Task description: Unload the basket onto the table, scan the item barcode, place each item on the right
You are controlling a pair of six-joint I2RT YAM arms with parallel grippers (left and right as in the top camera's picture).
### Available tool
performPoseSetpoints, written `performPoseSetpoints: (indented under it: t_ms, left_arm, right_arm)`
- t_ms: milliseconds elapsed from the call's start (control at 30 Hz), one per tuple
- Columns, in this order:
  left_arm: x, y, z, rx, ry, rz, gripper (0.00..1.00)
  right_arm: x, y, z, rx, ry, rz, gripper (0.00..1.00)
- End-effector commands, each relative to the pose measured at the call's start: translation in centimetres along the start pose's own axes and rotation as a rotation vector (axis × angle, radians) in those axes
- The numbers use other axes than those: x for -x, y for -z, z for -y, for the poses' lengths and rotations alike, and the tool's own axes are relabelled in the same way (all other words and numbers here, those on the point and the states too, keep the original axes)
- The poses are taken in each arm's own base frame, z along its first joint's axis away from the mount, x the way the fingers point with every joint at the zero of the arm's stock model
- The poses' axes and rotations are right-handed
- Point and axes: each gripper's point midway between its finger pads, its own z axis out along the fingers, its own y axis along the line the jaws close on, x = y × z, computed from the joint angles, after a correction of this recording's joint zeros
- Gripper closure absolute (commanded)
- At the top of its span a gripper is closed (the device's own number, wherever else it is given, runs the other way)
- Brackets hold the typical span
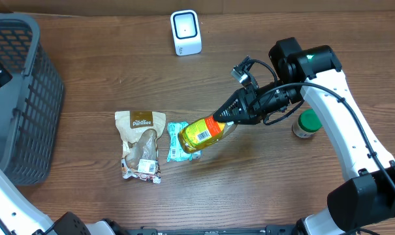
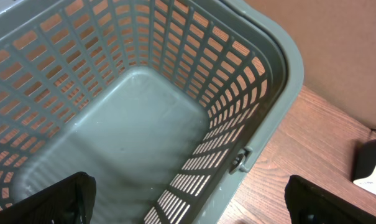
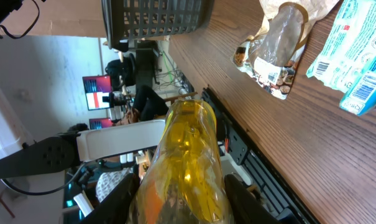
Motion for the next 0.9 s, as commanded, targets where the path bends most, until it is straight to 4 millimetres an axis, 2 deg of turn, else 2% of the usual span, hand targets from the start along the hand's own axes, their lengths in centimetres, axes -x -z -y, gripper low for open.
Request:
performPoseSetpoints:
  t_ms: [0,633,867]
  left_arm:
    - [-0.1,-0.3,0.2,-0.012,0.006,-0.008,0.0]
    - [-0.2,-0.3,0.2,-0.012,0.006,-0.008,0.0]
    - [-0.1,-0.3,0.2,-0.012,0.006,-0.008,0.0]
  right_arm:
    - [0.0,0.4,-2.2,0.056,0.055,0.019,0.96]
    - [-0.2,0.4,-2.2,0.056,0.05,0.014,0.96]
    - [0.3,0.3,-0.7,-0.032,0.082,0.02,0.96]
